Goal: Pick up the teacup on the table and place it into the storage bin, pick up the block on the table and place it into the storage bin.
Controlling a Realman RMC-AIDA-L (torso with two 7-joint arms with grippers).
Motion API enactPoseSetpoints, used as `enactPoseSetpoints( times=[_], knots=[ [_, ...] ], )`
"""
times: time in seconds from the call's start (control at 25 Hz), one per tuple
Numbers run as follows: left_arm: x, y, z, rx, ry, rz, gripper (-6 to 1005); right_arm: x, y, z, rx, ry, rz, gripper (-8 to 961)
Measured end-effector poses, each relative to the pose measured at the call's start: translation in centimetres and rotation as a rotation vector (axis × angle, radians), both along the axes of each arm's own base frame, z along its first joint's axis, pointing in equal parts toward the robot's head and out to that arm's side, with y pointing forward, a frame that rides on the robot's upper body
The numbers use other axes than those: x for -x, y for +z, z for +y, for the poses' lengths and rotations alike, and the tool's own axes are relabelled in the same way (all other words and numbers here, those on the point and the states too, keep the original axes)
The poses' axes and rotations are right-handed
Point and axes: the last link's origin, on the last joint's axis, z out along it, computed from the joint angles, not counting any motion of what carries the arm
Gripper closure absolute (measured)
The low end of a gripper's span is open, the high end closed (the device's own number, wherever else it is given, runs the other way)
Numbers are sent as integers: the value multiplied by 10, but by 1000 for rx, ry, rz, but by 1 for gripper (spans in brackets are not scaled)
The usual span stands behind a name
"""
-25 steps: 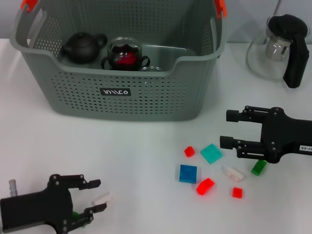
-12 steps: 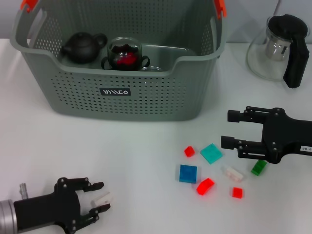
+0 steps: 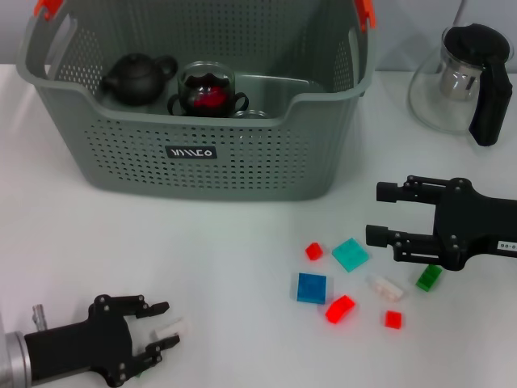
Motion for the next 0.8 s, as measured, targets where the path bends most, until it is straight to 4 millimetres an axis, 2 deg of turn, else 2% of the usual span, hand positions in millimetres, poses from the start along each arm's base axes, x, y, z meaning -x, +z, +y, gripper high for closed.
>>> enactPoseSetpoints(
  times=[0.36,0.56,0.8],
  knots=[
    [-1,3,4,-9,-2,1,664,-2,1,-2,3,-2,2,213],
    [-3,9,5,-9,2,-18,832,-1,1,-1,2,2,3,213],
    [-15,28,8,24,29,-115,817,0,1,-1,1,2,2,213]
  ],
)
